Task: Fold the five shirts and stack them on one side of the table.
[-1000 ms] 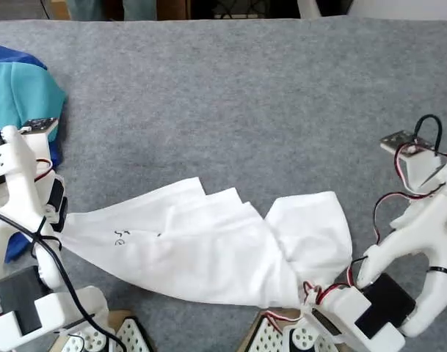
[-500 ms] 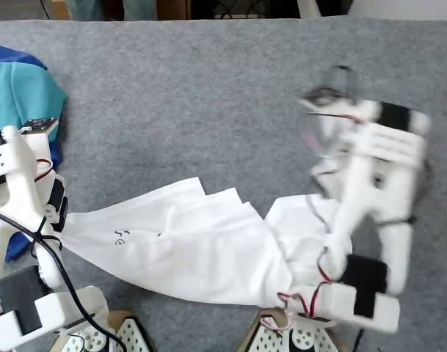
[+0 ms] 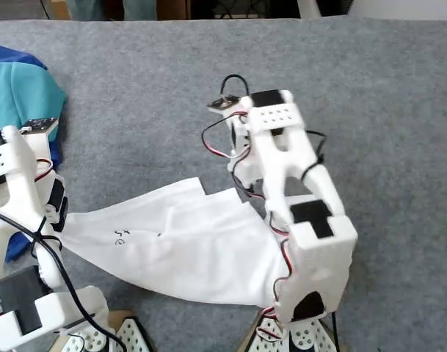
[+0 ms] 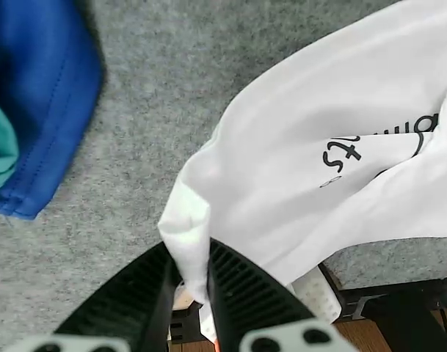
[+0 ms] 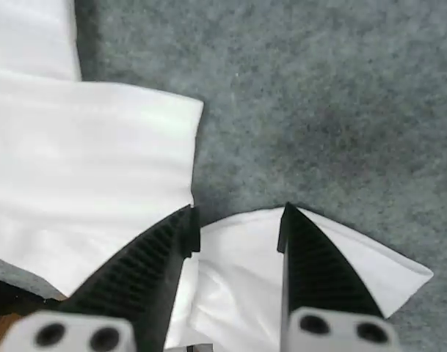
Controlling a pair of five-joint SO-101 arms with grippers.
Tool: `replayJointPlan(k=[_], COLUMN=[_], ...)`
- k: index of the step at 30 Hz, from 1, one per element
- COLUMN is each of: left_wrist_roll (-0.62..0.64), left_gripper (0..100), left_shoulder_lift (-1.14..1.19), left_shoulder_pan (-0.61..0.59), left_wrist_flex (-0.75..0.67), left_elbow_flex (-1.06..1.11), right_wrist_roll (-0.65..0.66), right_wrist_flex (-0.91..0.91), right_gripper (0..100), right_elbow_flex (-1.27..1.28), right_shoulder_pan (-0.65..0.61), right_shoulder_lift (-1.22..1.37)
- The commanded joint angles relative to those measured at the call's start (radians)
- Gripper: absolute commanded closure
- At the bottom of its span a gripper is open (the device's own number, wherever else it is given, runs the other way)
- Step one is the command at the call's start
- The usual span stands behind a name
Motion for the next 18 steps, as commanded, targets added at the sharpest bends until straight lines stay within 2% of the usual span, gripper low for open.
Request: replayJointPlan(k=[1,9,18], left_wrist_roll=[-0.011,-0.012,-0.011], left_gripper=[97,97,97], left_shoulder_lift=[-0.005,-0.003,-0.003], left_shoulder_pan=[-0.007,-0.001,0.001], left_wrist_flex=[0.009,0.008,0.008], left_elbow_flex=[-0.048,-0.05,-0.05], right_wrist_roll=[-0.068,-0.209,-0.295], right_wrist_flex=[-0.009,-0.005,-0.029], right_gripper=[81.1,81.1,81.1], right_elbow_flex=[-0.097,-0.133,-0.12], right_shoulder_pan=[-0.048,-0.083,-0.127], right_shoulder_lift=[0.035,0.097,0.102])
